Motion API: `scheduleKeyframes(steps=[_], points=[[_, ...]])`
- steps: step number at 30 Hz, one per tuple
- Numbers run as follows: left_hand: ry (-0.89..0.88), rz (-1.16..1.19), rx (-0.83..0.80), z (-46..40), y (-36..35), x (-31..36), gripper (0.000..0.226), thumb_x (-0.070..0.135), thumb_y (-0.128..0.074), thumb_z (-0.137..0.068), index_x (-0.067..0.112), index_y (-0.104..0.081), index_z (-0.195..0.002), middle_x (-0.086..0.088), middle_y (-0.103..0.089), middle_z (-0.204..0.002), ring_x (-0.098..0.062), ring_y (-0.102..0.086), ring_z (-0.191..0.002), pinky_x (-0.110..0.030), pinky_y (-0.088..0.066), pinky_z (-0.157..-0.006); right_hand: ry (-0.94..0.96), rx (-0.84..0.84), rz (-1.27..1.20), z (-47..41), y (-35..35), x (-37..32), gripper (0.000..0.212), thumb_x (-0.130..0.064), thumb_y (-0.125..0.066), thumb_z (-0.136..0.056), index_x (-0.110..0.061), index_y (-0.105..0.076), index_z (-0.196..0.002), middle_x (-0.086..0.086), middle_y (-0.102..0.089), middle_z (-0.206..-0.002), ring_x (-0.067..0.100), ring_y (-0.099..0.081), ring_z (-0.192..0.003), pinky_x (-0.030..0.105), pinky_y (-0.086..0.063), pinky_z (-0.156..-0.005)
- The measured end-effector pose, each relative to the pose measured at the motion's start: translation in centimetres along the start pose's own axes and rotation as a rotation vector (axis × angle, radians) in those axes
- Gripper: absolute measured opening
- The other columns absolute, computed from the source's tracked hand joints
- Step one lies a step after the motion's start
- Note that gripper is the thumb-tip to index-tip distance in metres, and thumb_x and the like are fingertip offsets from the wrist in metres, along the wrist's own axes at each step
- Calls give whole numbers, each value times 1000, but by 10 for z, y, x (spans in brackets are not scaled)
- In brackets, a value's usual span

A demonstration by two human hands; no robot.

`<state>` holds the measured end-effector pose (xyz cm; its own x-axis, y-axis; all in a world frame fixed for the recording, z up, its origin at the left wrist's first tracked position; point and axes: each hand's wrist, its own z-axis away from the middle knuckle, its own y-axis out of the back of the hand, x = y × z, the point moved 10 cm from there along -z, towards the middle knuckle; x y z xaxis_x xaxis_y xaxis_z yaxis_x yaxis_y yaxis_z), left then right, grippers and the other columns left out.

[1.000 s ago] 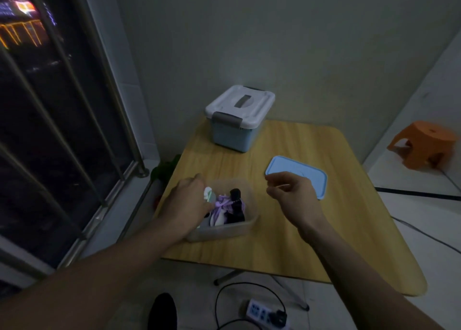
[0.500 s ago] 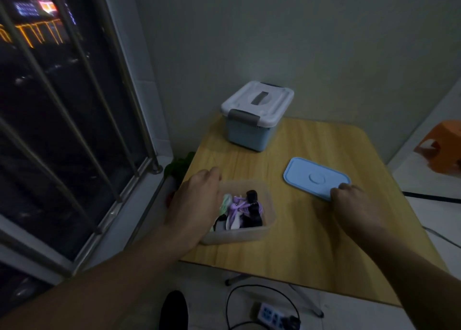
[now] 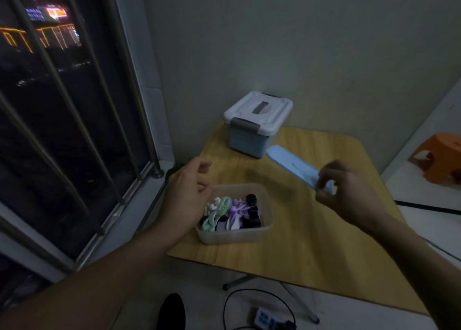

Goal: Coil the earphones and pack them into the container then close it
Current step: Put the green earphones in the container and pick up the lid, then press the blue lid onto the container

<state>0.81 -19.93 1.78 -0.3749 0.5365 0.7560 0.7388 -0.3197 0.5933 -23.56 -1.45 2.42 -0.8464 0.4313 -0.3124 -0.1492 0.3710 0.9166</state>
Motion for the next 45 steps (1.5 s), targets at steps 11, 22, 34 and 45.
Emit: scheduleKeyframes(steps=[11,22,34,45], points=[[15,171,-55,7,7,11,58,11,-69,-86,26,-46,-137,8,-58,-124,-11,-60,-106,-36,-54,-91,72,-58,-438,-1,42,-95,7,-11,-69,-82,-16,-68,-78,-6,-72,-81,2,-66,-73,15,-53,-61],[349,262,-141,20,-2,-54,19,6,-70,-85,21,-61,-79,-7,-66,-77,-25,-71,-74,-50,-62,-67,-480,24,-968,-10,-50,-36,20,4,-80,-71,4,-73,-90,23,-74,-90,25,-70,-75,45,-60,-78],[281,-132,-138,14,-10,-61,15,9,-68,-82,-5,-67,-78,-18,-71,-67,-22,-70,-55,-44,-61,-55,-532,43,-696,-14,-111,-24,22,-19,-75,-77,-8,-78,-96,7,-76,-90,19,-67,-78,30,-47,-63],[264,-237,-106,5,-15,-69,25,13,-71,-81,3,-64,-59,-12,-66,-66,-20,-62,-68,-28,-47,-57,-481,30,-618,-11,-114,-30,31,-21,-68,-88,-6,-72,-115,10,-73,-101,20,-67,-86,26,-45,-61]])
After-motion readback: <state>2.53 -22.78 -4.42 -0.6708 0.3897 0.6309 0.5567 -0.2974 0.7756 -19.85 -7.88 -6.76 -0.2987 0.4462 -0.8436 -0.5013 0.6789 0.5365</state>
